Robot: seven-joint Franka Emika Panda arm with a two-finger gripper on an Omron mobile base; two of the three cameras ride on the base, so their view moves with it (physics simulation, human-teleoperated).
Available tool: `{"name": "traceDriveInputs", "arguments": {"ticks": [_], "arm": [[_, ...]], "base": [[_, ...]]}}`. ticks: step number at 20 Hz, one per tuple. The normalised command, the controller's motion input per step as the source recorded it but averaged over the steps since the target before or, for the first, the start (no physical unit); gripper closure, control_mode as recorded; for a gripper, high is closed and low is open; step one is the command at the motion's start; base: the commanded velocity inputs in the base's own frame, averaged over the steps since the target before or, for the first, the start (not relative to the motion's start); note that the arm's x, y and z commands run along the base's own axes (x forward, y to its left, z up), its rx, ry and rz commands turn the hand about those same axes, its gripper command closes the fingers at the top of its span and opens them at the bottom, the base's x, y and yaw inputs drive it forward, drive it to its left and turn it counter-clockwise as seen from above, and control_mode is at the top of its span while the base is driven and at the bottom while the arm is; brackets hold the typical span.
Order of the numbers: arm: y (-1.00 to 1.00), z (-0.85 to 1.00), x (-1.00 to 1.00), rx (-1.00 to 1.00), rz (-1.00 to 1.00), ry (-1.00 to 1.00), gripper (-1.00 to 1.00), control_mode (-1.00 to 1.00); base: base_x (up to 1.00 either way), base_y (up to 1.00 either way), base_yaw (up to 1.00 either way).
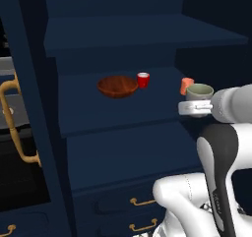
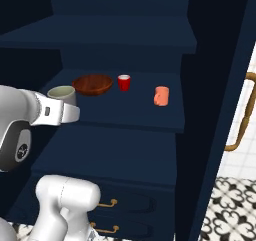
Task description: Gather all objects into one cabinet and sort the glasses and bowls to opposite sides.
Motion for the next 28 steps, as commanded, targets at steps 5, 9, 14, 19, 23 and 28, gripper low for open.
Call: {"name": "traceDriveInputs", "arguments": {"ticks": [5, 9, 14, 19, 23, 28], "arm": [[0.00, 0.00, 0.00, -0.02, 0.00, -0.01, 1.00, -1.00], [0.00, -0.10, 0.64, -0.05, -0.27, -0.25, 1.00, -1.00], [-0.20, -0.35, 0.99, 0.00, -0.20, -0.02, 1.00, -1.00], [-0.11, -0.54, 0.99, 0.00, -0.08, 0.09, 1.00, -1.00], [-0.39, -0.44, 0.83, 0.00, -0.02, 0.10, 1.00, -1.00], [-0.56, -0.09, 0.39, 0.00, 0.00, 0.04, 1.00, -1.00]], "base": [[0.00, 0.00, 0.00], [0.00, 0.00, 0.00], [0.00, 0.00, 0.00], [0.00, 0.00, 0.00], [0.00, 0.00, 0.00], [0.00, 0.00, 0.00]]}}
